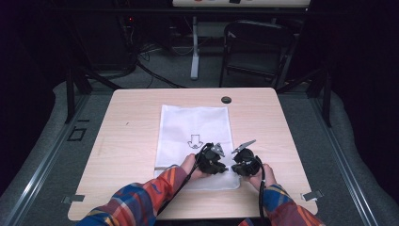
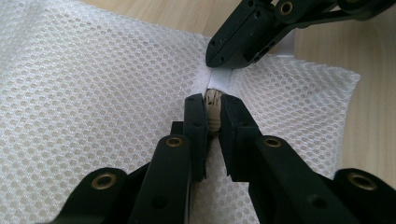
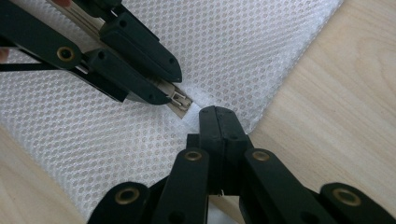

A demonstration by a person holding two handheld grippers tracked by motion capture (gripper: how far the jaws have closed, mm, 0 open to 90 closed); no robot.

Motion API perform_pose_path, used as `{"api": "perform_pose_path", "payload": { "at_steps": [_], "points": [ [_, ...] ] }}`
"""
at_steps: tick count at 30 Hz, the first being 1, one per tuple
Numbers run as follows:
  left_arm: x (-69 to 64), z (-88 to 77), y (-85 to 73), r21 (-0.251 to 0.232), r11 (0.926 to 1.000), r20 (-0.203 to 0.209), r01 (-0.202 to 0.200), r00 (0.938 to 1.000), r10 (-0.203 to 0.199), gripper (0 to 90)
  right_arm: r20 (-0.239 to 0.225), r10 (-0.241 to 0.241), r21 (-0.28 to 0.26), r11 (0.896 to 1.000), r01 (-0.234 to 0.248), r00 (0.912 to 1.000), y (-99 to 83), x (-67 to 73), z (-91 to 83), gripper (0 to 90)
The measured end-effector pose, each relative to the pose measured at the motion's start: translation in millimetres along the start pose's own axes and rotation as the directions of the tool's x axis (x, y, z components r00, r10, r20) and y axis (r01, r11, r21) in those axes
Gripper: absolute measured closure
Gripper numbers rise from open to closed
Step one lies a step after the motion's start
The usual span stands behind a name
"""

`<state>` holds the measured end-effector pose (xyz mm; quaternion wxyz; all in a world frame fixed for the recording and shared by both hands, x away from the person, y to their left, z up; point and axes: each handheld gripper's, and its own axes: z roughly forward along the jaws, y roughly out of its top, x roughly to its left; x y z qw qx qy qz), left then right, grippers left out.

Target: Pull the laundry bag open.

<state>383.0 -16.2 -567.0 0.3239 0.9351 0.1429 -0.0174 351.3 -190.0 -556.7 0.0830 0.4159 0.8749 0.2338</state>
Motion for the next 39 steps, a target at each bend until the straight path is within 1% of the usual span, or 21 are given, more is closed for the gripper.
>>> {"api": "perform_pose_path", "payload": {
  "at_steps": [1, 2, 4, 5, 6, 7, 8, 10, 12, 14, 16, 18, 22, 23, 26, 28, 31, 32, 34, 36, 39],
  "points": [
    [1.4, 0.1, -0.7, -0.006, 1.0000, 0.016, -0.006, 0.9999, 0.006, 81.3, 0.000, 0.000, 0.000, 1.000, 0.000, 1.0000, 0.0, 0.0, 0.0, 90.0],
    [1.6, -0.5, -1.2, -0.001, 1.0000, 0.013, -0.003, 0.9999, 0.003, 81.2, -0.013, -0.012, 0.005, 1.000, 0.012, 0.9998, -0.2, -1.4, -0.6, 90.0],
    [3.3, 0.9, -2.6, -0.019, 0.9998, 0.030, 0.005, 0.9995, -0.005, 80.9, -0.029, 0.013, -0.029, 0.999, -0.014, 0.9995, -0.8, -2.4, -0.4, 90.0],
    [3.5, 0.7, -2.6, -0.017, 0.9998, 0.029, 0.004, 0.9996, -0.004, 80.8, -0.013, -0.027, -0.041, 0.999, 0.026, 0.9996, 0.2, -2.6, -2.4, 90.0],
    [3.6, 0.7, -2.8, -0.016, 0.9998, 0.027, 0.009, 0.9996, -0.009, 80.6, -0.006, -0.032, -0.066, 0.997, 0.031, 0.9995, 0.8, -1.6, -3.0, 90.0],
    [3.7, 1.6, -3.5, -0.030, 0.9995, 0.039, 0.012, 0.9992, -0.011, 80.4, 0.023, -0.036, -0.071, 0.997, 0.037, 0.9991, 1.8, -0.8, -2.7, 90.0],
    [3.1, 0.8, -3.1, -0.017, 0.9998, 0.027, 0.007, 0.9996, -0.006, 80.3, 0.036, -0.053, -0.056, 0.997, 0.055, 0.9980, 2.8, -1.6, -2.9, 90.0],
    [2.6, 1.6, -3.3, -0.026, 0.9997, 0.026, 0.000, 0.9997, 0.001, 80.2, 0.022, -0.040, -0.044, 0.998, 0.041, 0.9990, 2.2, -2.9, 1.1, 90.0],
    [0.3, 0.7, -2.8, -0.012, 0.9999, 0.005, -0.012, 0.9999, 0.012, 80.9, 0.016, -0.015, -0.049, 0.999, 0.016, 0.9998, 1.1, -3.9, 3.3, 90.0],
    [-1.7, 0.4, -2.1, -0.007, 0.9999, -0.009, -0.012, 0.9999, 0.012, 81.4, 0.026, -0.014, -0.039, 0.999, 0.015, 0.9996, 1.2, -2.8, 3.0, 90.0],
    [-3.2, 0.9, -1.8, -0.015, 0.9996, -0.009, -0.022, 0.9997, 0.022, 81.6, 0.043, -0.024, -0.031, 0.999, 0.025, 0.9988, 1.3, -1.5, 2.9, 90.0],
    [-3.3, 0.4, -1.6, -0.012, 0.9995, -0.005, -0.028, 0.9996, 0.028, 81.6, 0.041, -0.011, -0.036, 0.999, 0.013, 0.9991, 0.8, -1.1, 3.1, 90.0],
    [-2.4, -0.5, -2.0, -0.010, 0.9994, -0.005, -0.032, 0.9995, 0.032, 81.6, 0.050, -0.023, -0.021, 0.999, 0.024, 0.9985, 0.2, -2.6, 2.4, 90.0],
    [-2.4, -0.7, -2.0, -0.007, 0.9994, -0.003, -0.033, 0.9995, 0.033, 81.6, 0.036, 0.004, -0.037, 0.999, -0.003, 0.9993, -0.7, -2.1, 3.1, 90.0],
    [-2.6, -1.5, -1.5, -0.002, 0.9992, -0.007, -0.039, 0.9992, 0.039, 81.7, 0.048, -0.021, -0.011, 1.000, 0.022, 0.9986, 0.1, -2.0, 1.7, 90.0],
    [-2.7, -1.8, -1.2, 0.000, 0.9990, 0.002, -0.044, 0.9990, 0.044, 81.7, 0.045, -0.004, -0.037, 0.999, 0.006, 0.9990, -1.0, -1.2, 3.3, 90.0],
    [-2.9, -4.9, -1.0, 0.006, 0.9987, -0.012, -0.051, 0.9986, 0.051, 81.7, 0.044, -0.020, -0.024, 0.999, 0.021, 0.9988, -0.6, -0.6, 2.2, 90.0],
    [-1.6, -7.5, -1.3, -0.001, 0.9988, -0.001, -0.049, 0.9988, 0.049, 81.6, 0.045, -0.021, -0.026, 0.999, 0.022, 0.9988, -0.8, -0.7, 2.2, 90.0],
    [-2.9, -9.4, -1.3, 0.017, 0.9983, -0.023, -0.056, 0.9982, 0.056, 81.6, 0.048, -0.022, -0.023, 0.999, 0.023, 0.9986, -1.2, -1.0, 1.9, 90.0],
    [-2.3, -8.6, -3.8, 0.013, 0.9995, -0.011, -0.030, 0.9995, 0.030, 81.5, 0.041, -0.020, -0.030, 0.999, 0.021, 0.9990, -1.2, -1.3, 2.3, 90.0],
    [-1.2, -7.8, -4.8, 0.016, 0.9997, -0.009, -0.018, 0.9998, 0.018, 81.1, 0.043, -0.025, -0.027, 0.999, 0.026, 0.9988, -0.8, -1.4, 2.4, 90.0]
  ]
}}
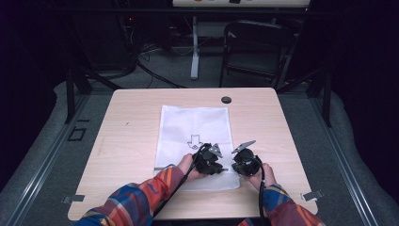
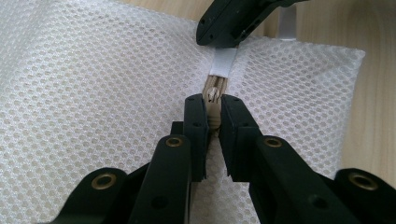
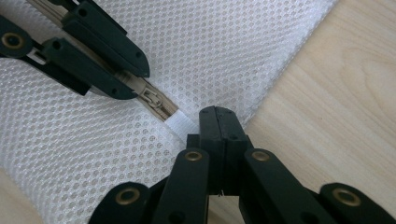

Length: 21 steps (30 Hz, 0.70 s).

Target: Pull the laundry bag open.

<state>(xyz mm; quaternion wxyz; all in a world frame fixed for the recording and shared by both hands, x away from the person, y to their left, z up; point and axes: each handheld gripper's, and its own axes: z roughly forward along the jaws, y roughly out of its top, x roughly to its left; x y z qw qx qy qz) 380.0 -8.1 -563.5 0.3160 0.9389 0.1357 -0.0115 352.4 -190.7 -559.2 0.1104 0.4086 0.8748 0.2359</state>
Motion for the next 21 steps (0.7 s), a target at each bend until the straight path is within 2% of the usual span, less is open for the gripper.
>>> {"api": "perform_pose_path", "payload": {
  "at_steps": [3, 5, 7, 9, 11, 12, 13, 15, 21],
  "points": [
    [0.0, 1.1, -1.1, -0.008, 0.9999, 0.003, 0.011, 0.9999, -0.011, 80.9, -0.016, 0.013, -0.012, 1.000, -0.013, 0.9998, -0.2, -1.2, 0.4, 90.0],
    [0.8, 1.5, -1.8, -0.016, 0.9998, 0.001, 0.013, 0.9999, -0.013, 80.9, -0.025, -0.001, -0.013, 1.000, 0.001, 0.9997, 1.3, -2.1, -1.4, 90.0],
    [1.2, 1.0, -2.0, -0.010, 0.9998, -0.001, 0.018, 0.9998, -0.018, 80.8, -0.058, -0.001, -0.061, 0.998, -0.003, 0.9983, 3.4, 0.0, -5.0, 90.0],
    [1.0, 1.4, -2.2, -0.015, 0.9997, -0.004, 0.020, 0.9998, -0.020, 80.8, -0.070, -0.025, -0.074, 0.997, 0.020, 0.9973, 6.8, 4.3, -6.9, 90.0],
    [1.1, 1.4, -2.5, -0.017, 0.9996, -0.004, 0.023, 0.9997, -0.023, 80.8, -0.074, -0.037, -0.055, 0.998, 0.033, 0.9965, 8.5, 8.7, -3.1, 90.0],
    [1.1, 0.9, -2.4, -0.011, 0.9997, -0.007, 0.023, 0.9997, -0.023, 80.9, -0.075, -0.027, -0.051, 0.998, 0.023, 0.9968, 8.0, 10.0, -0.8, 90.0],
    [0.6, 1.6, -2.8, -0.020, 0.9995, -0.007, 0.024, 0.9997, -0.024, 80.9, -0.064, -0.040, -0.023, 0.999, 0.039, 0.9971, 7.4, 9.6, 1.3, 90.0],
    [-0.2, 1.6, -2.4, -0.020, 0.9997, -0.014, 0.014, 0.9998, -0.014, 81.2, -0.071, -0.015, -0.011, 1.000, 0.014, 0.9974, 5.8, 8.0, 1.9, 90.0],
    [-1.2, 1.0, -2.1, -0.015, 0.9998, -0.016, 0.010, 0.9998, -0.010, 81.4, -0.079, -0.001, 0.000, 1.000, 0.001, 0.9969, 2.9, 5.0, 1.3, 90.0]
  ]
}}
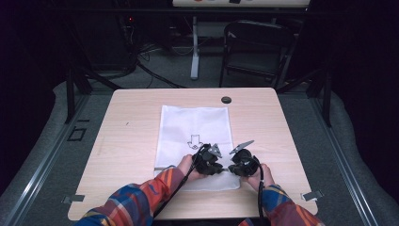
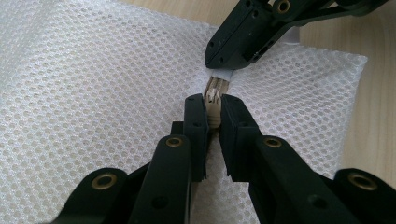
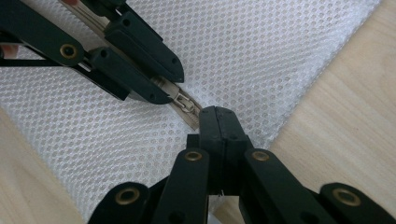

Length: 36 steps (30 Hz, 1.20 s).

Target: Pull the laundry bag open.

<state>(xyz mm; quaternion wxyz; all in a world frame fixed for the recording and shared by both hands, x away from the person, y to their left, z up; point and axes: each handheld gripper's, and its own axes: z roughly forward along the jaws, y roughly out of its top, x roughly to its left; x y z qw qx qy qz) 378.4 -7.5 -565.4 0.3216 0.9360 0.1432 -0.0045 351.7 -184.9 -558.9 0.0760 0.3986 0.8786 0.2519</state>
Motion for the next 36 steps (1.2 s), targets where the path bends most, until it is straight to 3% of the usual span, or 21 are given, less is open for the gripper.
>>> {"api": "perform_pose_path", "payload": {
  "at_steps": [3, 5, 8, 15, 17, 19, 36],
  "points": [
    [0.3, -0.4, -0.2, -0.003, 1.0000, 0.001, -0.001, 1.0000, 0.001, 81.4, 0.005, -0.009, 0.000, 1.000, 0.009, 0.9999, -0.4, 0.5, -0.1, 90.0],
    [0.3, -0.7, -0.2, 0.001, 1.0000, -0.001, -0.002, 1.0000, 0.002, 81.5, -0.004, 0.009, -0.016, 1.000, -0.010, 0.9999, -1.8, 0.4, 0.6, 90.0],
    [3.2, -3.5, -2.0, -0.003, 0.9999, 0.021, 0.010, 0.9997, -0.010, 81.5, 0.000, 0.011, -0.013, 1.000, -0.011, 0.9999, -2.2, -0.5, 0.0, 90.0],
    [4.1, -4.7, -3.4, 0.007, 1.0000, 0.015, 0.003, 0.9999, -0.003, 81.5, -0.010, 0.019, -0.021, 1.000, -0.019, 0.9998, -3.0, -1.1, 0.2, 90.0],
    [7.3, -8.3, -5.6, 0.002, 0.9998, 0.031, 0.018, 0.9993, -0.018, 81.5, -0.011, 0.022, -0.023, 0.999, -0.022, 0.9997, -3.2, -1.3, 0.3, 90.0],
    [7.8, -10.4, -7.2, 0.011, 0.9999, 0.009, 0.012, 0.9999, -0.012, 81.5, -0.010, 0.020, -0.020, 1.000, -0.020, 0.9998, -3.1, -1.5, 0.1, 90.0],
    [12.9, -24.4, -18.1, 0.039, 0.9988, 0.010, 0.031, 0.9995, -0.031, 81.4, -0.009, 0.010, -0.016, 1.000, -0.010, 0.9999, -2.3, -1.3, 0.2, 90.0]
  ]
}}
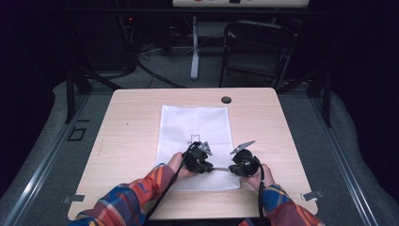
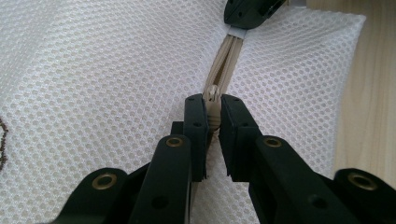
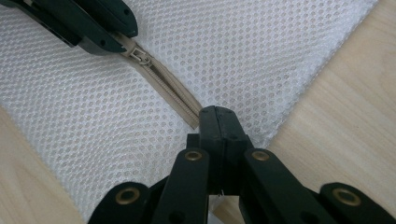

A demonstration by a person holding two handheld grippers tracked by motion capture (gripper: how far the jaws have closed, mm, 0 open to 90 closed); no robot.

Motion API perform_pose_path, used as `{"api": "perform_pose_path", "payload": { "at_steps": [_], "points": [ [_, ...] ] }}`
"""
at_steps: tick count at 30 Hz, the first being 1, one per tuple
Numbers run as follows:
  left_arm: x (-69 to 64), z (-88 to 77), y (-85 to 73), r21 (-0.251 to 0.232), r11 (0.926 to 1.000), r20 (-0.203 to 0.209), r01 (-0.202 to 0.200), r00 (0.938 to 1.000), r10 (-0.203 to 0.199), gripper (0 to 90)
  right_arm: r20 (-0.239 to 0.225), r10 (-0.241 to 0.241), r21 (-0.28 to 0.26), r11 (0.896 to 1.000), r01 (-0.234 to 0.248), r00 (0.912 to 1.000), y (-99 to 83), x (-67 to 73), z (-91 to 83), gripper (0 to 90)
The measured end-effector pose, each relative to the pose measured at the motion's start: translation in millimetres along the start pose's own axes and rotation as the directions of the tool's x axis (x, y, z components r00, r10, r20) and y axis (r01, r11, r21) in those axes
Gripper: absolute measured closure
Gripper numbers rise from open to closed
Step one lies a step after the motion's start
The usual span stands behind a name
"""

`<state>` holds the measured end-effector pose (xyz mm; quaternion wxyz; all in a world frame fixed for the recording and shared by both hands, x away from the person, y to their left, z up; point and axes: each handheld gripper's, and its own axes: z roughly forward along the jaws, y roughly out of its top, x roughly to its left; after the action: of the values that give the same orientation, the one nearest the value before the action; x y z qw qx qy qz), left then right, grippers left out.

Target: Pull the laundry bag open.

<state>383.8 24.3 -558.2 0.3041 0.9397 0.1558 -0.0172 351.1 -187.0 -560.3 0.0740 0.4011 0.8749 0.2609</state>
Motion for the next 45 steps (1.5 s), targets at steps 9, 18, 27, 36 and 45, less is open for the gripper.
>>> {"api": "perform_pose_path", "payload": {
  "at_steps": [9, 18, 27, 36, 45],
  "points": [
    [5.0, -7.7, -8.3, 0.003, 0.9997, 0.005, 0.025, 0.9997, -0.025, 81.3, -0.009, 0.003, 0.003, 1.000, -0.003, 1.0000, 0.1, -1.1, -0.2, 90.0],
    [6.1, -10.6, -12.3, -0.002, 0.9993, 0.015, 0.038, 0.9992, -0.038, 81.3, -0.011, -0.001, 0.000, 1.000, 0.001, 0.9999, -0.1, -1.3, -0.1, 90.0],
    [9.2, -12.5, -15.4, 0.010, 0.9984, 0.018, 0.056, 0.9983, -0.056, 81.3, -0.011, -0.004, -0.001, 1.000, 0.004, 0.9999, 0.0, -1.3, 0.0, 90.0],
    [10.9, -13.8, -19.6, 0.005, 0.9976, 0.029, 0.068, 0.9972, -0.069, 81.3, -0.012, -0.005, 0.005, 1.000, 0.005, 0.9999, -0.1, -2.1, -0.4, 90.0],
    [10.4, -16.5, -23.0, 0.011, 0.9983, 0.015, 0.057, 0.9983, -0.057, 81.3, -0.010, -0.003, 0.009, 1.000, 0.003, 0.9999, 0.1, -1.9, -0.6, 90.0]
  ]
}}
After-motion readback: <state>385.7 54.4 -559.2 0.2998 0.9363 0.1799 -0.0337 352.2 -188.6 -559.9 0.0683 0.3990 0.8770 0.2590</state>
